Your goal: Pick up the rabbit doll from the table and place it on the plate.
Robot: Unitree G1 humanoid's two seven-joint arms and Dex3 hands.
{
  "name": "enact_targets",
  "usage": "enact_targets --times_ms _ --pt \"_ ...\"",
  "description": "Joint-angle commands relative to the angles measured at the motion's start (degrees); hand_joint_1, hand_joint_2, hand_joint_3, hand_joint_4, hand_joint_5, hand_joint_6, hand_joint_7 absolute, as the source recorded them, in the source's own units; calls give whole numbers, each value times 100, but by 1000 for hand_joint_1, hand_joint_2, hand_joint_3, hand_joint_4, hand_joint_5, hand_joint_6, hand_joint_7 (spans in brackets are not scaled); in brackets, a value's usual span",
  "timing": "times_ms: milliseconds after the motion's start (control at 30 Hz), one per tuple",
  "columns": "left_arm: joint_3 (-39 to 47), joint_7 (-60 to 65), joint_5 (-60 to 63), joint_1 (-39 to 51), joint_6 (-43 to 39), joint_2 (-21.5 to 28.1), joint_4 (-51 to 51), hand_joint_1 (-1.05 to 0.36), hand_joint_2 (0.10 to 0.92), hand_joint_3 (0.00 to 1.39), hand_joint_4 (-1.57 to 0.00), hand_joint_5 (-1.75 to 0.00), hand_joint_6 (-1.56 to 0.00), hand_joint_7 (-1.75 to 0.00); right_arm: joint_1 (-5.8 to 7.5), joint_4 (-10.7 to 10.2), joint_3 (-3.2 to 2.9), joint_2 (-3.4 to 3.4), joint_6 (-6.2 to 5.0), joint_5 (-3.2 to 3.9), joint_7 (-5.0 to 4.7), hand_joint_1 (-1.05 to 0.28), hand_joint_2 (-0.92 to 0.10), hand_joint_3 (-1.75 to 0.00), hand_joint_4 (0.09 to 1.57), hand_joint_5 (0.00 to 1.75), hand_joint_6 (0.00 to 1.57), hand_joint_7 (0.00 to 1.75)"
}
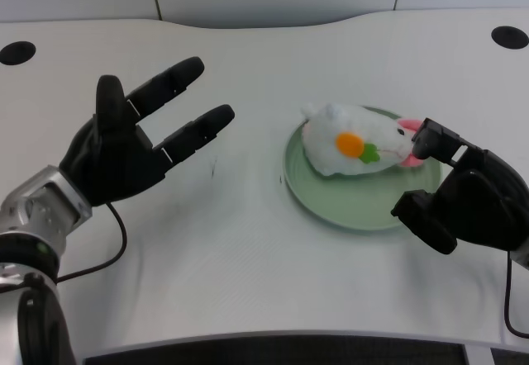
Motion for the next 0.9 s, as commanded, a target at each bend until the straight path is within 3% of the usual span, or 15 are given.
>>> enact_targets --times_ms 33,133,200,333,533,800,900 --pt "226 -126 -254 119 451 203 -34 -997 921 839 -113 -59 -15 -7 -22 37 16 -111 2 -47 -31 -596 -895 -2 1043 1746 865 1746" --pt "378 -227 -426 296 787 319 -92 -979 921 822 -155 -76 -65 -27 -7 33 17 -125 13 -53 -75 -589 -899 -4 1040 1746 858 1746" --pt "390 -296 -443 417 810 365 -149 -928 921 730 -219 -93 -137 -39 -12 51 6 -143 34 -64 -101 -607 -902 -5 1039 1746 860 1746" --pt "450 -271 -490 752 713 398 -257 -860 921 625 -327 -117 -248 -52 -43 115 17 -208 -31 -156 -214 -605 -913 -9 1052 1746 869 1746" --pt "450 -252 -542 1150 757 307 -466 -842 921 628 -421 -136 -315 -49 -35 176 -23 -245 -52 -178 -201 -578 -920 -22 1046 1746 849 1746" --pt "387 -321 -591 1705 829 206 -920 -831 921 644 -444 -125 -316 -27 -53 224 -21 -264 27 -210 -323 -569 -912 -23 1030 1746 830 1746" --pt "383 -301 -584 1724 794 196 -896 -828 921 640 -451 -124 -317 -23 -33 217 -25 -250 15 -198 -313 -559 -916 -24 1027 1746 828 1746"
